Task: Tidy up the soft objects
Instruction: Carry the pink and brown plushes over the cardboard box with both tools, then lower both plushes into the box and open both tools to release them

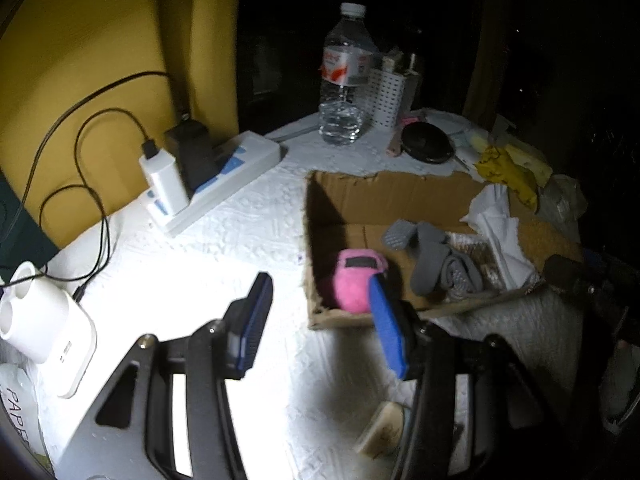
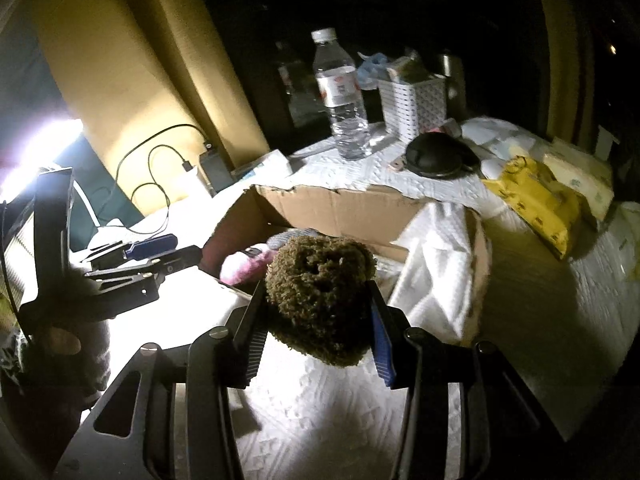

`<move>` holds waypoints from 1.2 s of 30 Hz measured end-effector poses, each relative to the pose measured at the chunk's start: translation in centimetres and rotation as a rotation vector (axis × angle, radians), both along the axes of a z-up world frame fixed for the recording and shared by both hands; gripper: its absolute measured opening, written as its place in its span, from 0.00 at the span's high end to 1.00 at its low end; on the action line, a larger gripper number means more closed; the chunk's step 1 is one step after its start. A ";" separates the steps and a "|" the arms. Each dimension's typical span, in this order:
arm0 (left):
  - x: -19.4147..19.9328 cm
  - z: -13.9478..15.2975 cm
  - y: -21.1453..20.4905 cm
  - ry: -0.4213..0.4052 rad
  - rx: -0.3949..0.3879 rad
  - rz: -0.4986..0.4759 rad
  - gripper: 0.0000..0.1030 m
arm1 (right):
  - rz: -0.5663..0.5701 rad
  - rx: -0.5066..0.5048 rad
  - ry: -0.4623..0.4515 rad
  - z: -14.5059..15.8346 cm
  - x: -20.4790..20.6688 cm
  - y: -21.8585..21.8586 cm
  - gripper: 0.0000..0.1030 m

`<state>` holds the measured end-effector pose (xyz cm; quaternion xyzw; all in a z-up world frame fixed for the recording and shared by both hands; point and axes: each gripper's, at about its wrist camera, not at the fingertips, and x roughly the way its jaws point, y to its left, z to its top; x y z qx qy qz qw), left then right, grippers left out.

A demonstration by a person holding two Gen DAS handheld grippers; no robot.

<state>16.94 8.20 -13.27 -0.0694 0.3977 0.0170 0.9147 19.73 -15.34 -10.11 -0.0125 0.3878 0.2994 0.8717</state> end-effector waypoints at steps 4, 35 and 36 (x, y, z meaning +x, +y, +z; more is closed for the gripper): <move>-0.3 0.1 0.6 -0.006 -0.008 0.012 0.50 | 0.024 -0.006 -0.011 0.2 0.2 1.4 0.54; 0.0 -1.7 1.4 0.020 -0.048 0.024 0.50 | -0.013 -0.029 -0.004 -2.7 4.2 4.7 0.31; 0.0 -1.7 1.5 0.021 -0.049 0.023 0.50 | -0.014 -0.024 -0.004 -2.5 4.3 4.5 0.31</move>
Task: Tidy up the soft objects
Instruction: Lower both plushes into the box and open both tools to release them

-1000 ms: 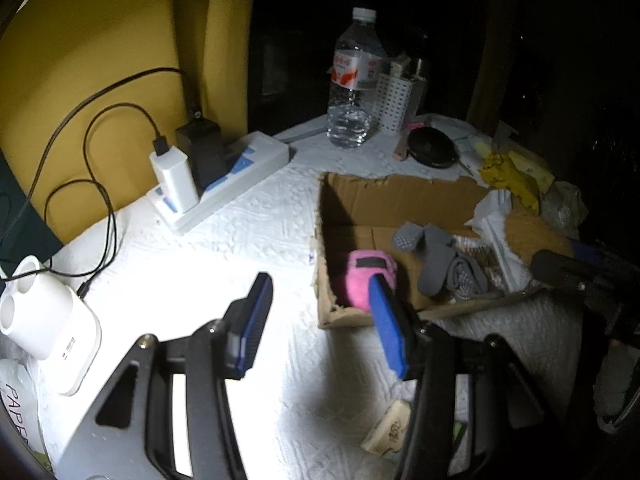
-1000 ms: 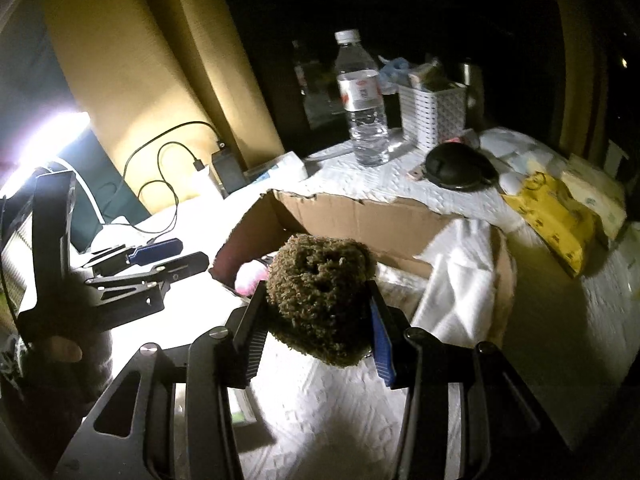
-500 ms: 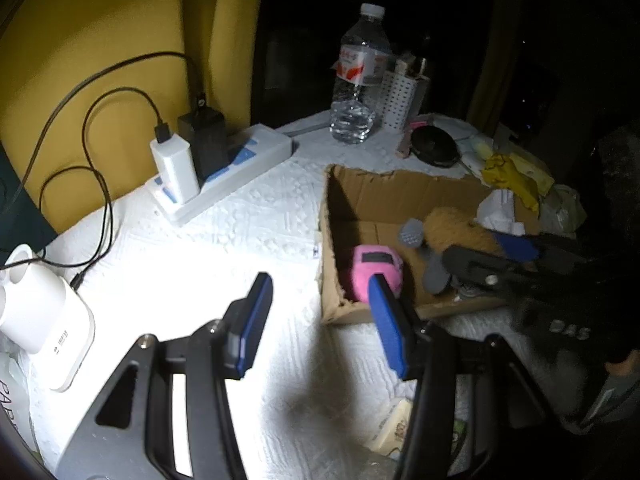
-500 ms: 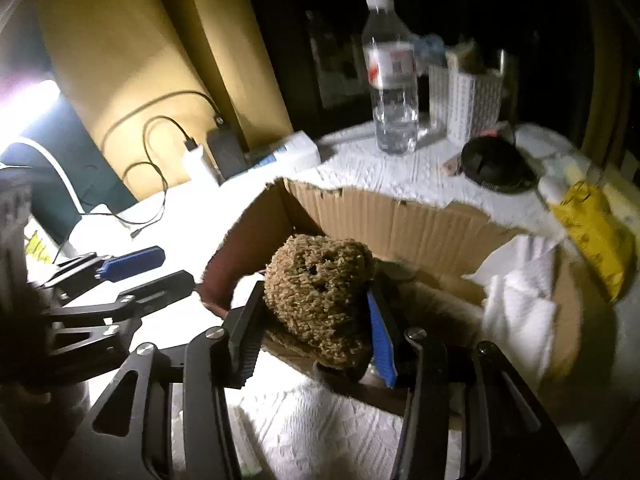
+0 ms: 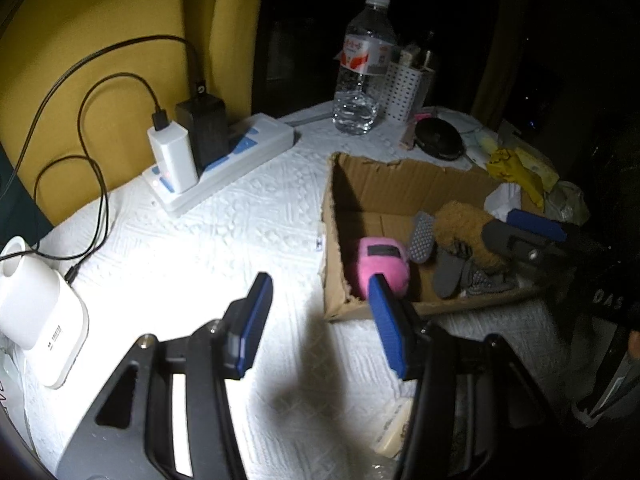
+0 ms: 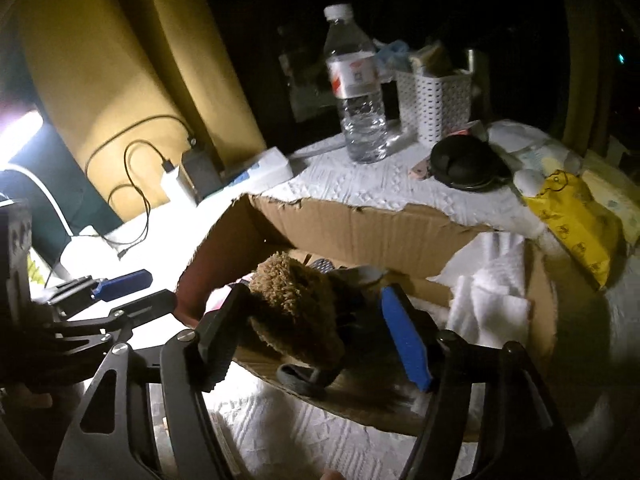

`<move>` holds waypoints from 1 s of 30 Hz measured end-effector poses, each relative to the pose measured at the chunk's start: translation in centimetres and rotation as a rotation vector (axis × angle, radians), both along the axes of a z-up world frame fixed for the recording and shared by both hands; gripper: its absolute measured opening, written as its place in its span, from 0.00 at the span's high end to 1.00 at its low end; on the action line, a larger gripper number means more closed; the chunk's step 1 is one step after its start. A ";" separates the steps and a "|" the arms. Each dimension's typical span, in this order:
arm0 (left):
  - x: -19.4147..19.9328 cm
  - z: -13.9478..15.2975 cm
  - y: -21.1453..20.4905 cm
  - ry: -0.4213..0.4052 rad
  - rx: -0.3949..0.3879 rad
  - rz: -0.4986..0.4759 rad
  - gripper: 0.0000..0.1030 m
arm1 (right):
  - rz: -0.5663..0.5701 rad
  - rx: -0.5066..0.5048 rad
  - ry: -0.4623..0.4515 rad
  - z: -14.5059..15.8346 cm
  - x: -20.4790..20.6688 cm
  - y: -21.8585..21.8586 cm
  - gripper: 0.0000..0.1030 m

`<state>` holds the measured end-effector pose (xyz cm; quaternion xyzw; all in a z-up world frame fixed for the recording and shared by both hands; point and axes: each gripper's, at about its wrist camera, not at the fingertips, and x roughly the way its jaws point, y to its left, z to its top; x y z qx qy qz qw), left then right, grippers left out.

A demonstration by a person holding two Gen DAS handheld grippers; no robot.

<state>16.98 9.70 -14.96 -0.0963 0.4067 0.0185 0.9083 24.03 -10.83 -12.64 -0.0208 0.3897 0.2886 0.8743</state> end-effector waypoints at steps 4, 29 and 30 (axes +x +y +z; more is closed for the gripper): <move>0.0 0.0 0.0 0.000 0.001 0.000 0.50 | 0.005 0.037 0.003 0.4 -0.3 -0.8 0.31; -0.4 0.7 -0.6 -0.009 0.013 -0.012 0.50 | -0.006 -0.135 0.011 -2.1 -0.1 1.6 0.31; -0.5 0.9 -0.7 -0.012 0.013 -0.014 0.50 | -0.008 -0.129 0.006 -1.7 -0.4 1.4 0.31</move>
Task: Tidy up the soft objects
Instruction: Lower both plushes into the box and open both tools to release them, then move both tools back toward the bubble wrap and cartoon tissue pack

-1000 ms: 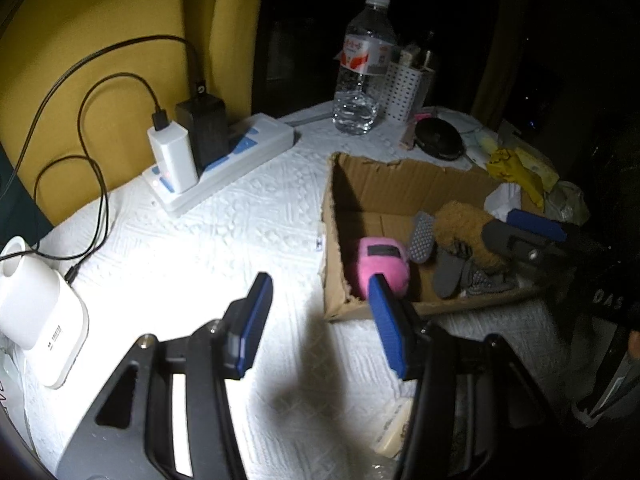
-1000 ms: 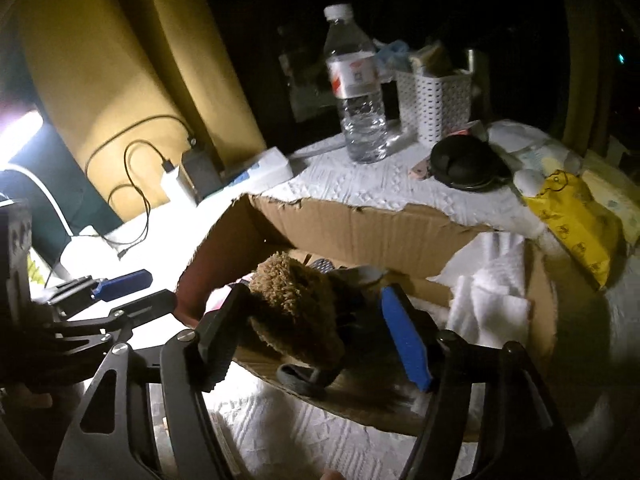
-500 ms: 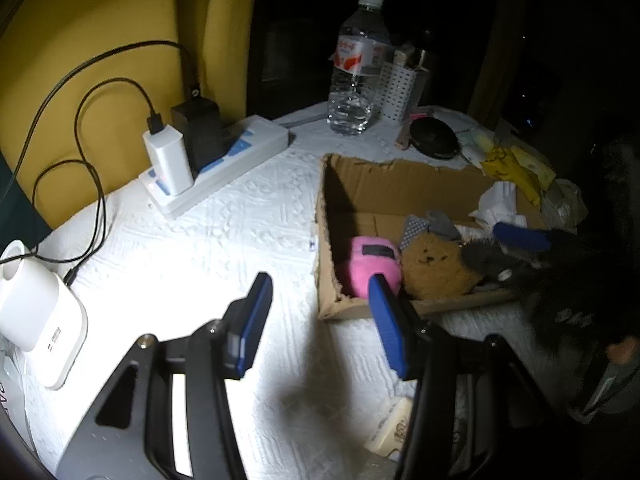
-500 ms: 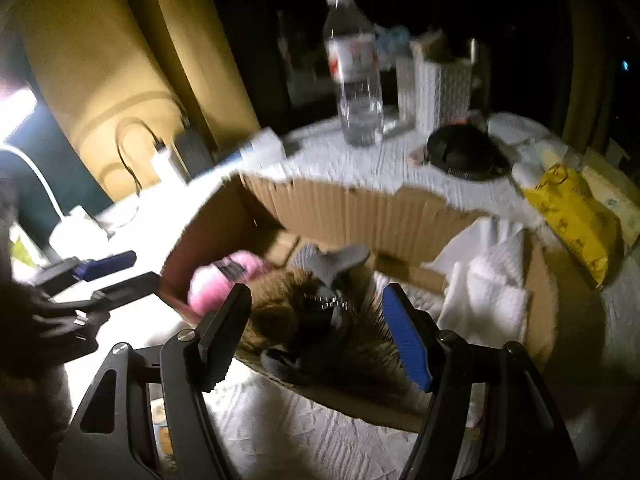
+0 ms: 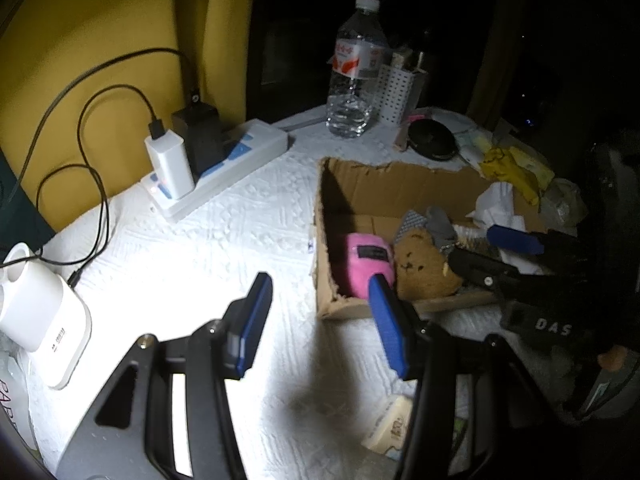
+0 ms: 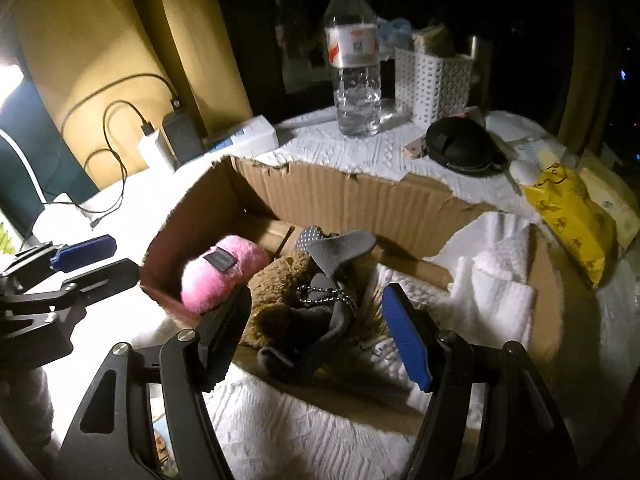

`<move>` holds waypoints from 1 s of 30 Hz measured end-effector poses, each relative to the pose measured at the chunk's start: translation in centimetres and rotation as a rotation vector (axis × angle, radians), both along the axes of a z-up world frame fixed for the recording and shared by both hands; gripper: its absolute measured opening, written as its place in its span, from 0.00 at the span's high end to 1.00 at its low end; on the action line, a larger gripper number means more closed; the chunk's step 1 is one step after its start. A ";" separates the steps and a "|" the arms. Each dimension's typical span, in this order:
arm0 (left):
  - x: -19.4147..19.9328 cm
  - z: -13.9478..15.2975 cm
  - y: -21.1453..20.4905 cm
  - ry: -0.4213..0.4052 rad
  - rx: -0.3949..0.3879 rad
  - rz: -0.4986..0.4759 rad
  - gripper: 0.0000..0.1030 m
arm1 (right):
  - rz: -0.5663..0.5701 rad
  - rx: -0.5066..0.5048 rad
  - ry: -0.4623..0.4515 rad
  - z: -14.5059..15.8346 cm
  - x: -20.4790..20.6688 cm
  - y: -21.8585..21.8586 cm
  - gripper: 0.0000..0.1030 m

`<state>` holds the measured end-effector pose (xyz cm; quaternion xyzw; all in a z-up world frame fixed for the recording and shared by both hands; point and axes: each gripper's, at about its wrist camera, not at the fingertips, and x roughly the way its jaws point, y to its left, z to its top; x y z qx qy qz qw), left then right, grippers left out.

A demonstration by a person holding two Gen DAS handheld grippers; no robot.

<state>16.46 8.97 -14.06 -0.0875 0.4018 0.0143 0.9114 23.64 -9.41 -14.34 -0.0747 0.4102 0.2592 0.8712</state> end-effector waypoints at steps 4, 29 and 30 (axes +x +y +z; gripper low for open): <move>-0.6 0.7 -0.8 -0.014 0.003 -0.016 0.50 | -0.003 0.009 -0.018 1.3 -1.3 -0.5 0.31; -7.1 2.7 -3.1 -0.012 0.039 -0.052 0.30 | -0.003 0.063 -0.055 3.9 -9.7 -2.8 0.31; -7.3 2.5 -3.2 -0.008 0.038 -0.053 0.30 | -0.004 0.064 -0.054 3.9 -9.9 -3.0 0.31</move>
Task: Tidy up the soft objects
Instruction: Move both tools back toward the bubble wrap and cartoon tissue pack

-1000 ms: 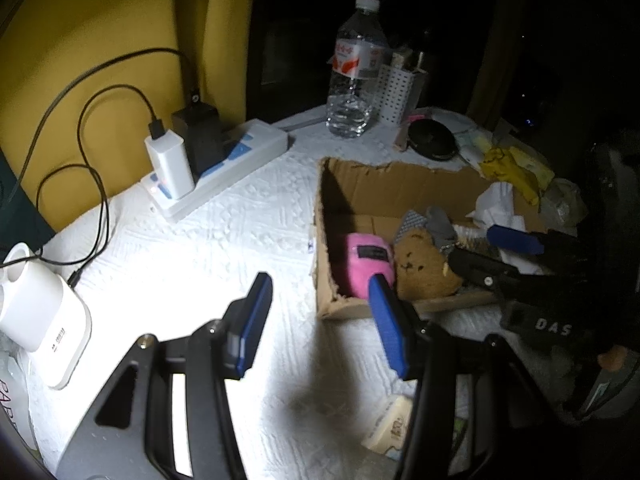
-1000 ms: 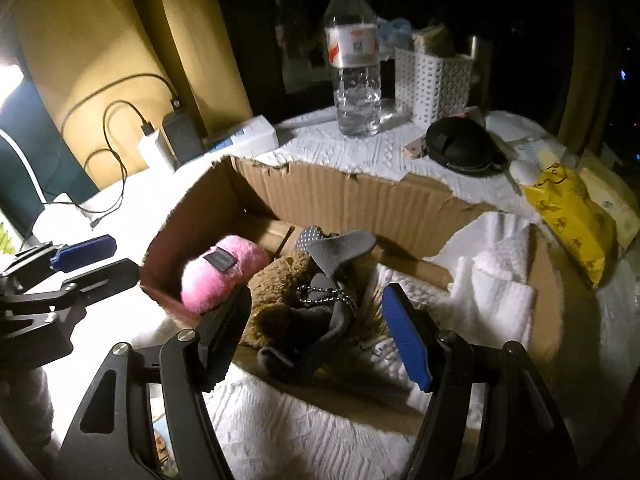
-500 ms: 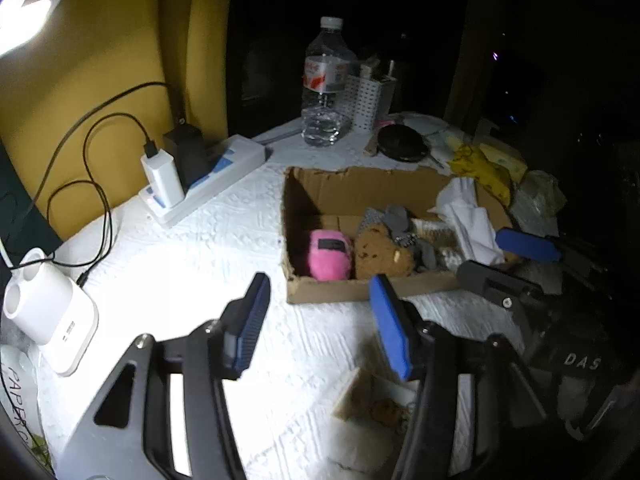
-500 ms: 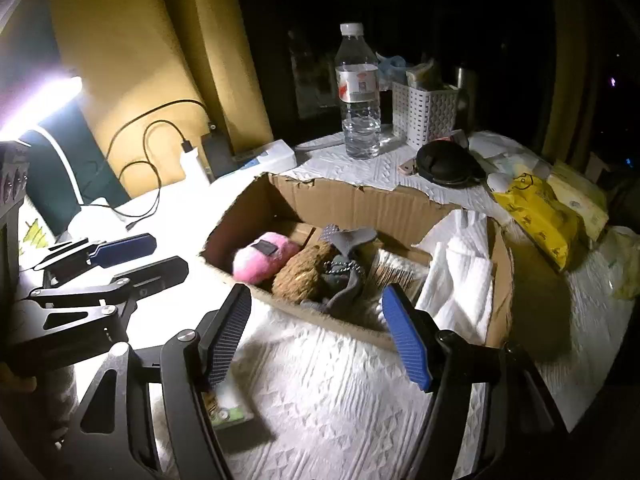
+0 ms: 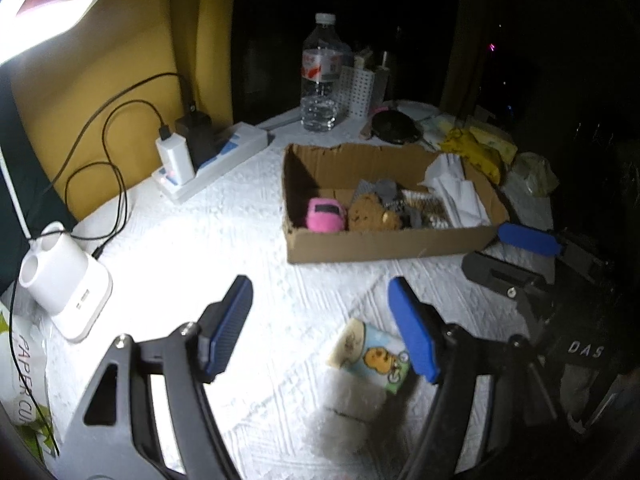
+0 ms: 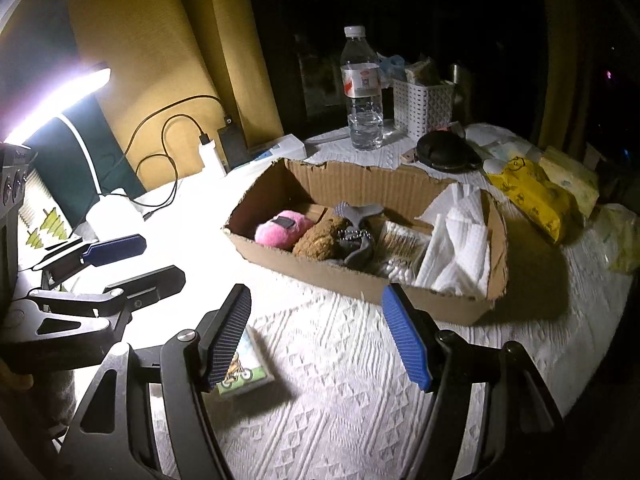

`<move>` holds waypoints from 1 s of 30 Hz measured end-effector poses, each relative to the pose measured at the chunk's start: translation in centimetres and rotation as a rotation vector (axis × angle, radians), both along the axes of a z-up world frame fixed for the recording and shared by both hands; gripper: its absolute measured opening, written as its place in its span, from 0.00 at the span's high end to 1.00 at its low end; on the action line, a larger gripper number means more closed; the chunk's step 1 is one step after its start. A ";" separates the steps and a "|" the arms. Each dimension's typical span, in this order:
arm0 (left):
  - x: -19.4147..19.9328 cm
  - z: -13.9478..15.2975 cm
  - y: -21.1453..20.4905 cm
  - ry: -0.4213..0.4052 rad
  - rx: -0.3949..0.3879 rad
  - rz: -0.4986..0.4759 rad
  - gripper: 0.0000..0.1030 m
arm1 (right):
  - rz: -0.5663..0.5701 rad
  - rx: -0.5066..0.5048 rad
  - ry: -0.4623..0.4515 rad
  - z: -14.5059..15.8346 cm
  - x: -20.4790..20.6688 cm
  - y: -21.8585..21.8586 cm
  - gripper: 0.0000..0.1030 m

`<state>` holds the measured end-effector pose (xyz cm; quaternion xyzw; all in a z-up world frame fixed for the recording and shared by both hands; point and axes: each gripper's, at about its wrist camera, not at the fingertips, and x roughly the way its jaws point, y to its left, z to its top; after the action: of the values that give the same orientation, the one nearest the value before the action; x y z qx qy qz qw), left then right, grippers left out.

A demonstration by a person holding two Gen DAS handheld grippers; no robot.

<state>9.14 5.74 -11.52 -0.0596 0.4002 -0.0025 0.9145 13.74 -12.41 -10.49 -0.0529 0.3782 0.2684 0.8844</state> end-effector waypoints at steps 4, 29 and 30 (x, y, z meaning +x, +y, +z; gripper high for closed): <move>-0.6 -0.6 -0.4 0.016 -0.004 -0.006 0.30 | -0.007 0.007 0.003 -0.2 -0.6 -0.7 0.31; -3.5 -7.5 -2.4 0.165 0.020 -0.046 0.30 | -0.049 0.025 0.050 -2.7 -2.8 -3.1 0.31; -3.5 -7.5 -2.4 0.165 0.024 -0.045 0.31 | -0.049 0.025 0.051 -2.8 -2.8 -3.1 0.31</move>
<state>5.62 3.38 -18.99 -0.0394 0.4754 -0.0134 0.8788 10.98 -15.47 -13.24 -0.0257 0.3985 0.2524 0.8814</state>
